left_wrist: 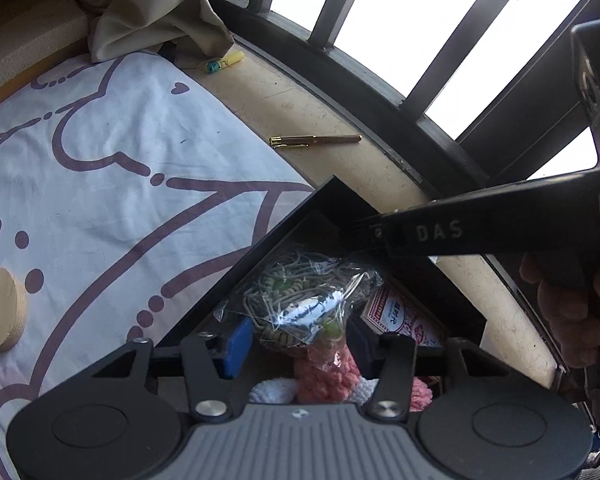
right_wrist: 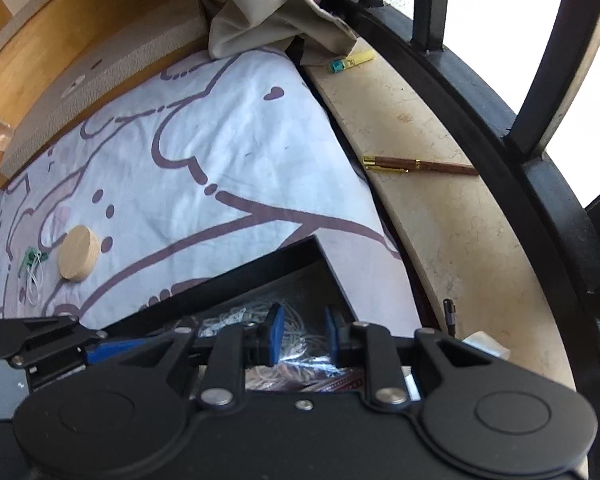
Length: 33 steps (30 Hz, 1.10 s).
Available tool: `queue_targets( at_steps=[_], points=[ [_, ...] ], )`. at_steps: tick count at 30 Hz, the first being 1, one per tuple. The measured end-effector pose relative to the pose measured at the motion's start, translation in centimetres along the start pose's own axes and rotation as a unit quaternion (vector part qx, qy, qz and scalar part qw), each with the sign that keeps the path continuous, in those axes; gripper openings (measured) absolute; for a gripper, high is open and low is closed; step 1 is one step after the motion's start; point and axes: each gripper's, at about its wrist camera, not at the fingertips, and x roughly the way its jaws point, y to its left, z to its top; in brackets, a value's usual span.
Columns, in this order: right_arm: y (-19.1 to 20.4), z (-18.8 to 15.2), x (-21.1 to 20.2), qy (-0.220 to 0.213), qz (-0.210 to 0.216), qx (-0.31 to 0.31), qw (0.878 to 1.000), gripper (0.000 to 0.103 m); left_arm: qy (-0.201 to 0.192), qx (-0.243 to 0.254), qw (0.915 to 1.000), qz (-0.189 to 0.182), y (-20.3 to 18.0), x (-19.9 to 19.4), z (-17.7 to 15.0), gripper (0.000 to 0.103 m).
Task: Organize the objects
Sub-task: 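Lower the cord bag into the black box with the left gripper, then open the left gripper and withdraw it from the black box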
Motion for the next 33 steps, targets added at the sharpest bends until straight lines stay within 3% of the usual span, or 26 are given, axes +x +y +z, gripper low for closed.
queue_targets(
  at_steps=[4,18,20,22,24,33],
  points=[
    [-0.4,-0.1,-0.9,-0.009,0.004,0.008,1.000,0.023,0.005,0.003,1.0000,0.005,-0.6,0.7,0.1,0.040],
    [-0.5,-0.6,-2.5,-0.017,0.014,-0.004,1.000,0.023,-0.010,-0.005,0.9991,0.040,-1.9,2.1,0.5,0.039],
    [-0.4,-0.7,-2.8,-0.018,0.013,-0.007,1.000,0.023,-0.008,-0.010,0.9991,0.041,-1.9,1.9,0.4,0.044],
    [-0.4,-0.9,-3.2,-0.020,0.013,-0.007,1.000,0.023,-0.005,-0.018,0.9988,0.045,-2.0,1.5,0.3,0.066],
    [-0.5,-1.0,-3.5,-0.023,0.014,-0.005,1.000,0.023,-0.010,-0.016,0.9983,0.056,-2.2,1.0,0.3,0.076],
    [0.3,-2.3,-5.9,-0.040,0.022,-0.004,0.999,0.024,-0.024,-0.025,0.9959,0.083,-2.7,-2.3,-0.8,0.079]
  ],
)
